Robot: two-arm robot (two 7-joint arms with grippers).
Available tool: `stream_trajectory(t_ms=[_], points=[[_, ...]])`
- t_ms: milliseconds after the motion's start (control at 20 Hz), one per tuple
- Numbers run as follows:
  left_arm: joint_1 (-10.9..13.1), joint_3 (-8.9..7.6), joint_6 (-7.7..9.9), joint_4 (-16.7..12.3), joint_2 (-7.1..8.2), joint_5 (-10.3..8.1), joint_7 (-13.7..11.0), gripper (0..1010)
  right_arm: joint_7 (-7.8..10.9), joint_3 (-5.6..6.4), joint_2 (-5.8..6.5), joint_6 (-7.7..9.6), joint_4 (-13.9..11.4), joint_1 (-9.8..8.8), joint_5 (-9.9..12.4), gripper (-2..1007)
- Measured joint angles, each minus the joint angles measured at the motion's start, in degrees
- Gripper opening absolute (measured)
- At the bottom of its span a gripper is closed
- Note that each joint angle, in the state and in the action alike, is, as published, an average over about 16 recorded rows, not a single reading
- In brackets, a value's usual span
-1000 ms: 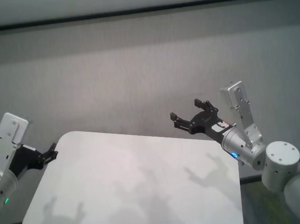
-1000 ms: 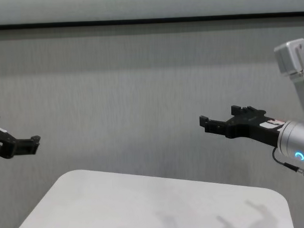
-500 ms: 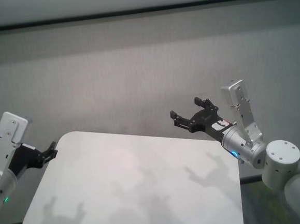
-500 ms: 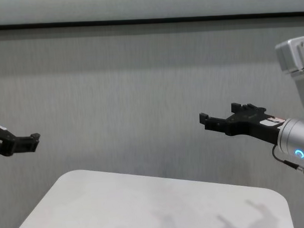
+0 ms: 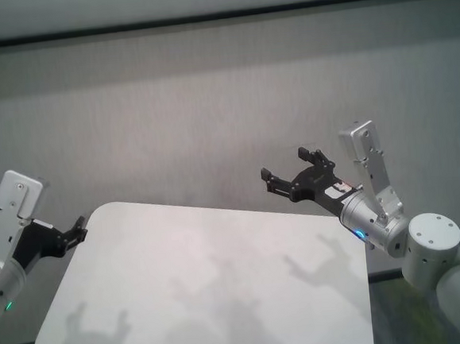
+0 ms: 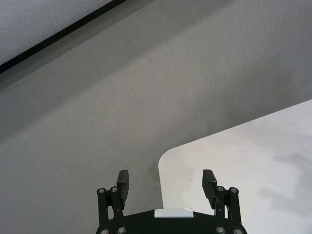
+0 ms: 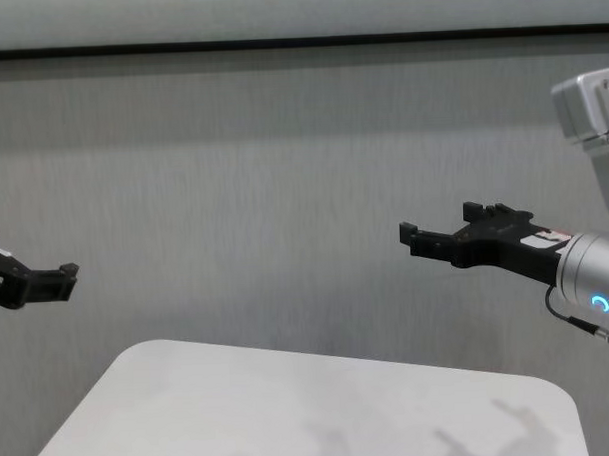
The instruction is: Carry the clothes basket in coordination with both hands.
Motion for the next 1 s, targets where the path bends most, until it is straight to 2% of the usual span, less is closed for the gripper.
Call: stream_trajectory(t_ms=[1000], points=[[-0.06,0.0,0.18,-0.21,0.06,0.17,0.08,1002,0.02,-0.04,0.08,0.03,-0.11,0.1,-0.06,1001]])
